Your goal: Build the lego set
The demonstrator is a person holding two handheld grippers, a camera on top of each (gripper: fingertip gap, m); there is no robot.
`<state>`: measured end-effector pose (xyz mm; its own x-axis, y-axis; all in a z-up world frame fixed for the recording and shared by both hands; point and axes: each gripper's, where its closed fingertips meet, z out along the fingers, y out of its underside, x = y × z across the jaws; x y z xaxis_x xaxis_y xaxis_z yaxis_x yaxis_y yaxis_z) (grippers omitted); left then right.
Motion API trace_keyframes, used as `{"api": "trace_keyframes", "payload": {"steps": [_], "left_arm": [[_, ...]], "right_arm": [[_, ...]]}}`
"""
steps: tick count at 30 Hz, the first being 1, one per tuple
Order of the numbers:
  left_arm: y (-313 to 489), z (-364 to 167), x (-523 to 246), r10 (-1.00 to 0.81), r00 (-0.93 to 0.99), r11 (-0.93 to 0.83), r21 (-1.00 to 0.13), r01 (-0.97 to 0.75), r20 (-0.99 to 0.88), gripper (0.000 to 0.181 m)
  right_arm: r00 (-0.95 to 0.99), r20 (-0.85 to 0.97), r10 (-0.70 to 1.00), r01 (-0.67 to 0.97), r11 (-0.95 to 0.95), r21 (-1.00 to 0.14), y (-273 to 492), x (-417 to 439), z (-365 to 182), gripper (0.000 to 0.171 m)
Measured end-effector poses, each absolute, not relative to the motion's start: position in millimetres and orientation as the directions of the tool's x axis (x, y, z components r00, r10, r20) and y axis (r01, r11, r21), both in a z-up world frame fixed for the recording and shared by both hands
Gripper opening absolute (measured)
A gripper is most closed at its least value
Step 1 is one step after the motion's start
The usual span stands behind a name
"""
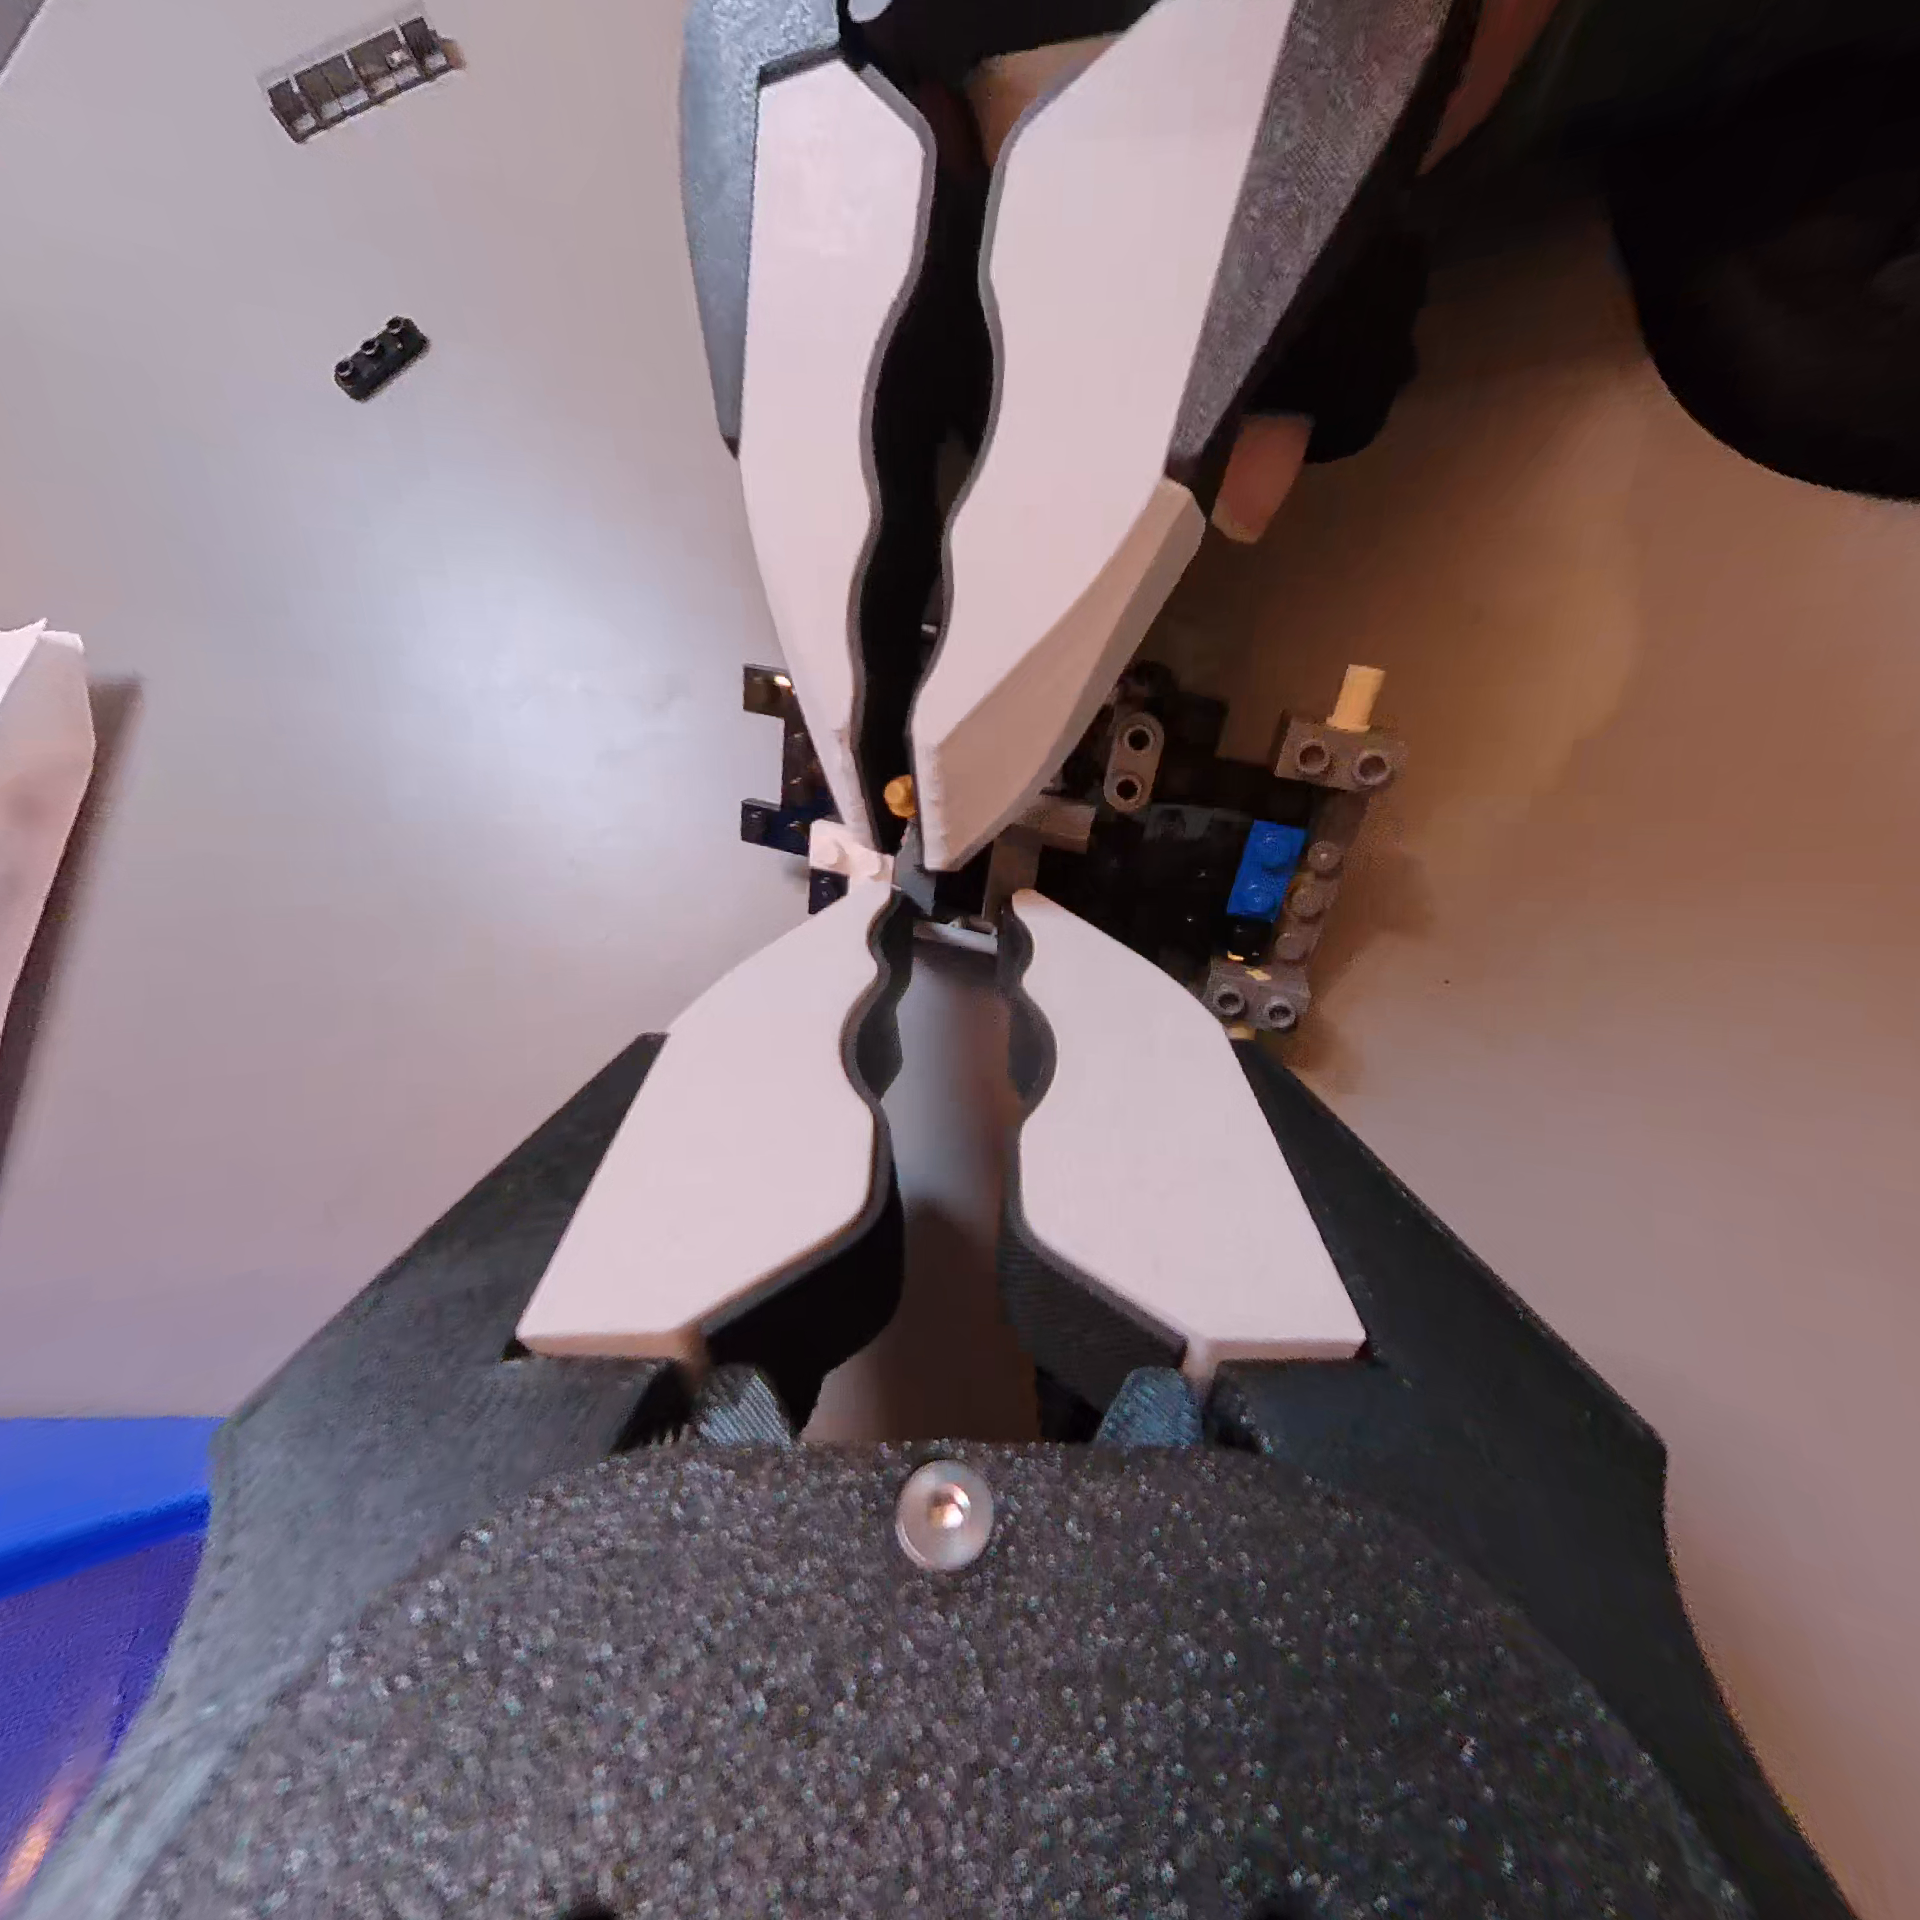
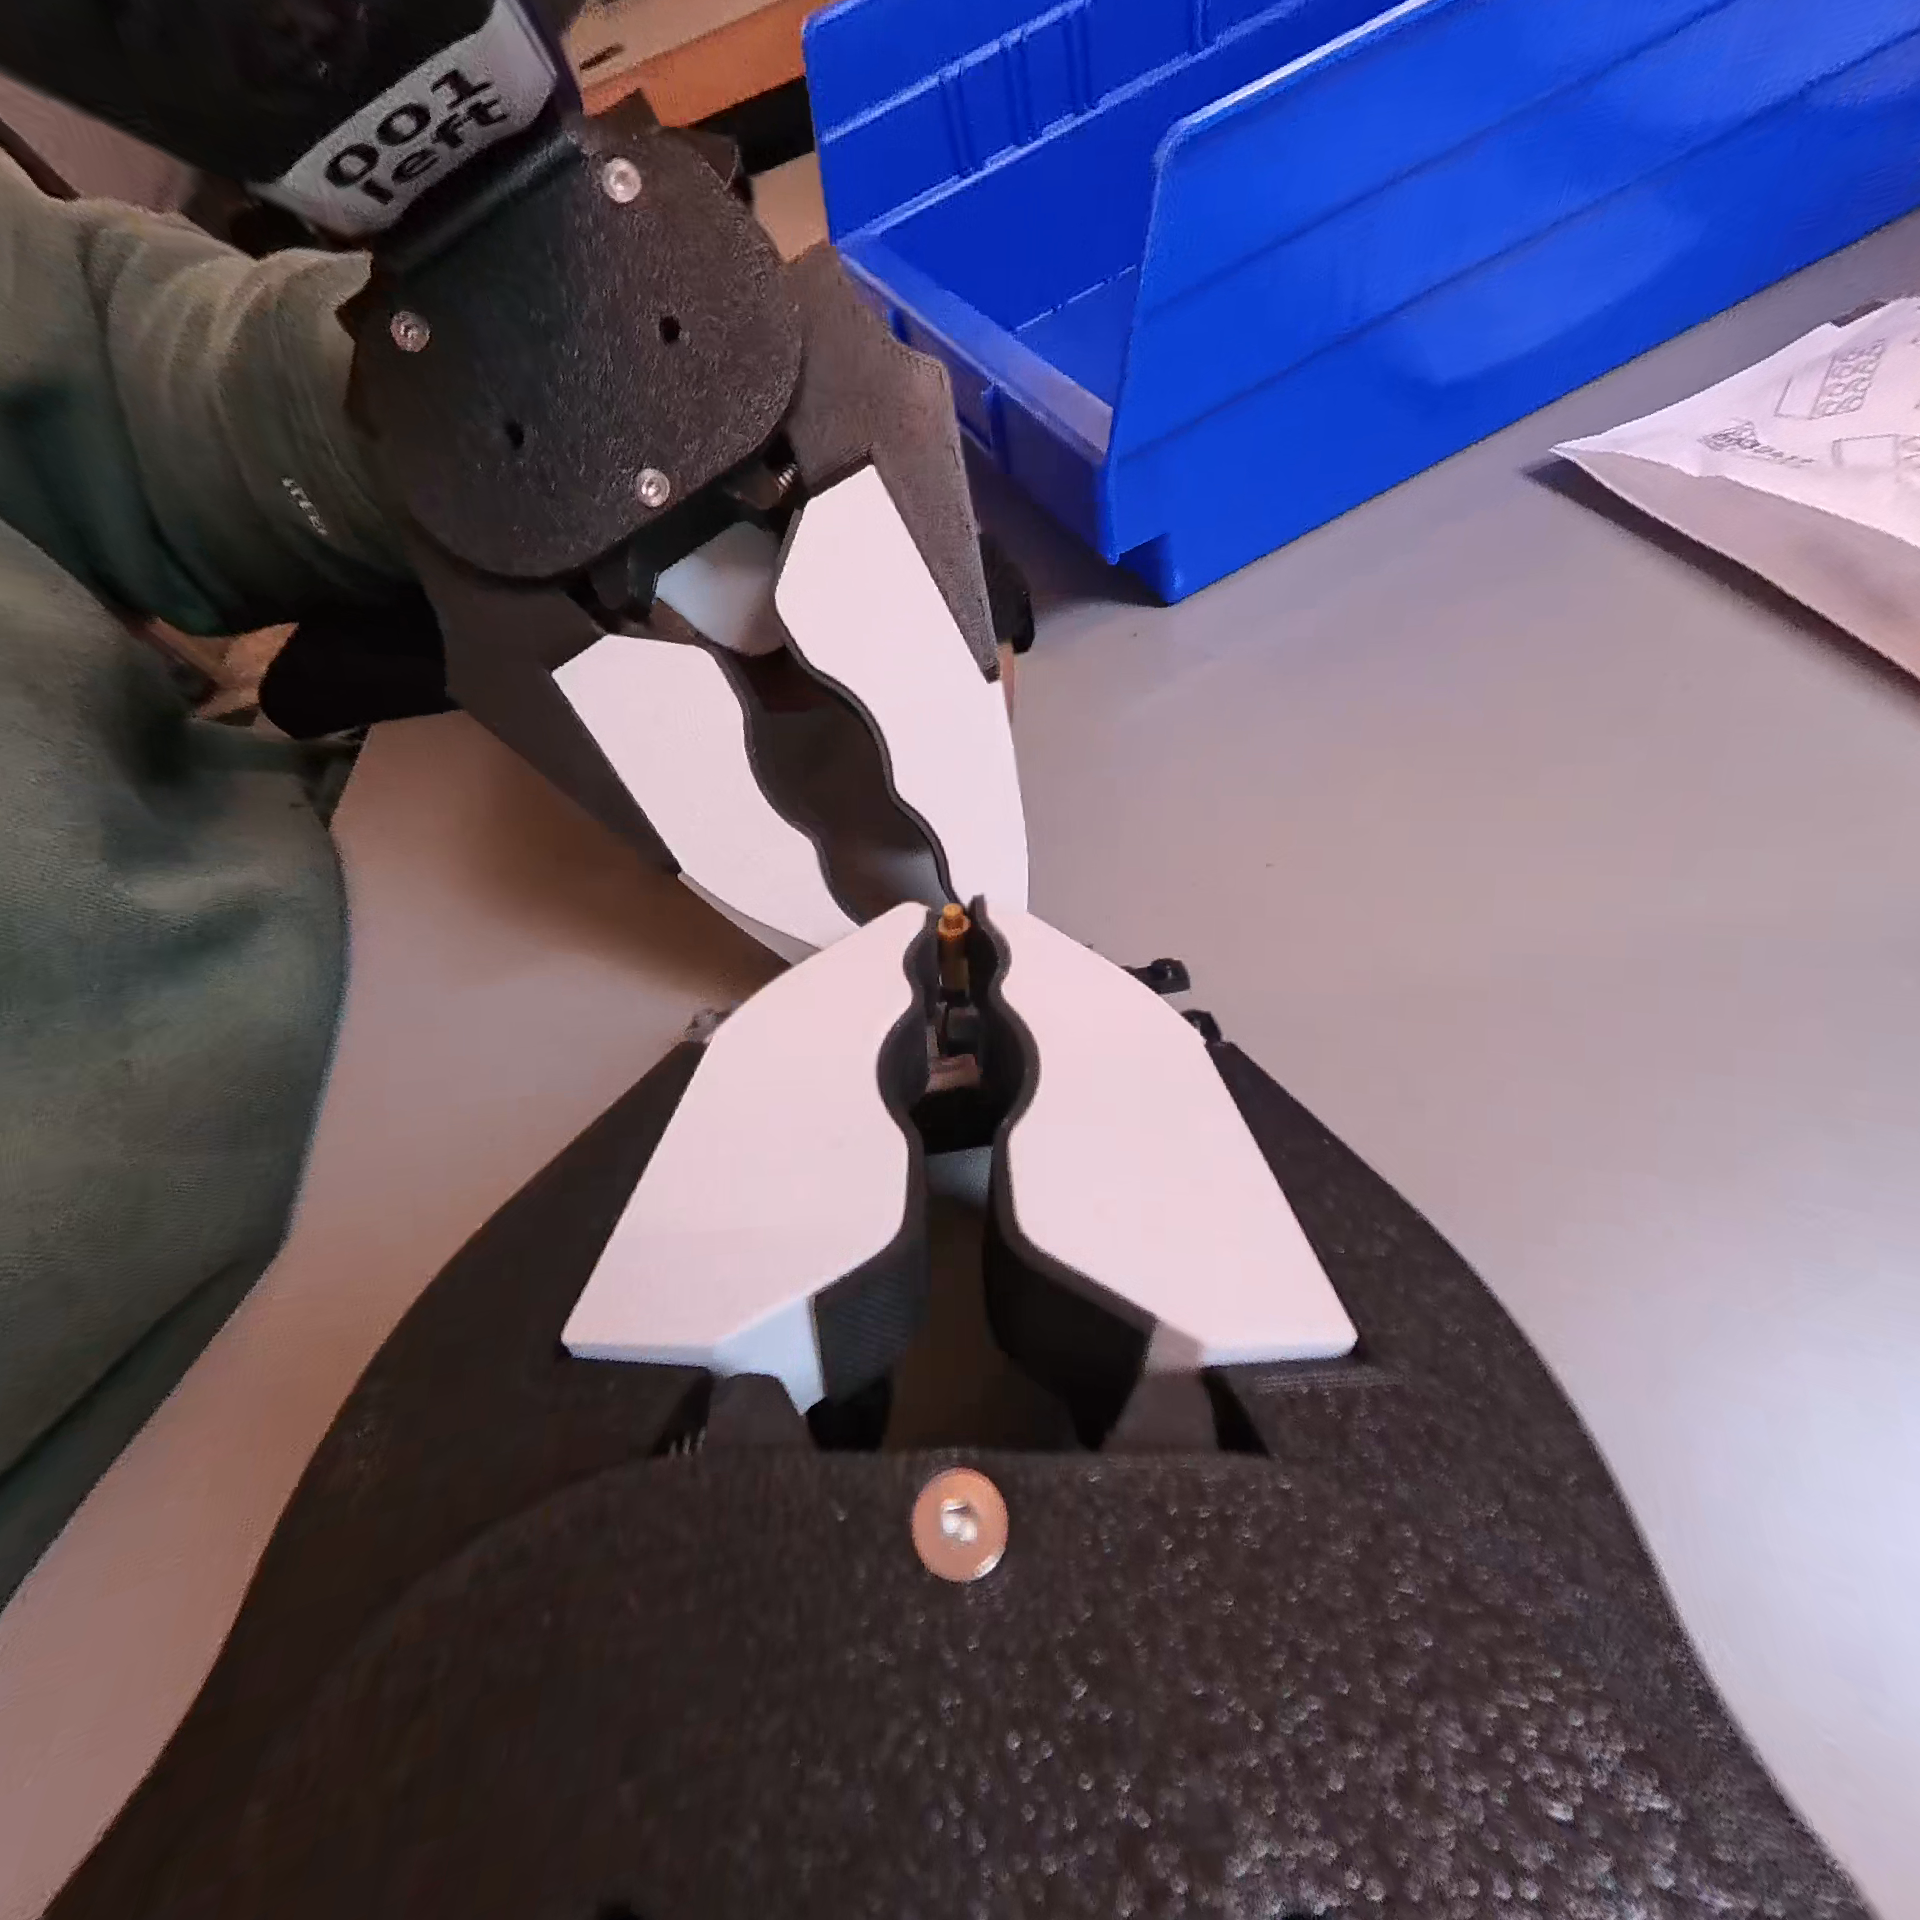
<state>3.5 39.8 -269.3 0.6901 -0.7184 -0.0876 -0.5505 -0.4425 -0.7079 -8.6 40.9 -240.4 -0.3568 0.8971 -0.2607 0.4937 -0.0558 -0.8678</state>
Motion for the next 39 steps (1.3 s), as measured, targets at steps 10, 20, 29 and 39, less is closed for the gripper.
{"api": "trace_keyframes", "payload": {"steps": [10, 20, 29, 39], "left_arm": [[37.3, -270.2, 5.5, -0.722, 0.677, -0.414, -0.697, -0.586, -0.141, 0.004], [38.6, -242.8, 0.6, -0.695, 0.718, -0.408, -0.838, -0.361, 0.03, 0.025], [24.6, -164.1, 20.9, -0.758, 0.581, -0.317, -0.946, 0.068, 0.295, 0.027], [11.0, -167.1, 22.6, -0.774, 0.626, -0.062, -0.972, -0.227, -0.097, 0.007]], "right_arm": [[-0.338, -0.37, 0.866, 0.385, -0.231, -0.893, 49.6, -9.5, -216.9, 0.005], [-0.375, -0.481, 0.792, 0.261, -0.408, -0.875, 61.7, 2.7, -177.7, 0.005], [-0.517, -0.604, 0.607, 0.155, -0.627, -0.763, 18.4, 1.8, -137.1, 0.005], [-0.583, -0.693, 0.423, 0.205, -0.749, -0.63, 10.4, 2.3, -134.7, 0.006]]}}
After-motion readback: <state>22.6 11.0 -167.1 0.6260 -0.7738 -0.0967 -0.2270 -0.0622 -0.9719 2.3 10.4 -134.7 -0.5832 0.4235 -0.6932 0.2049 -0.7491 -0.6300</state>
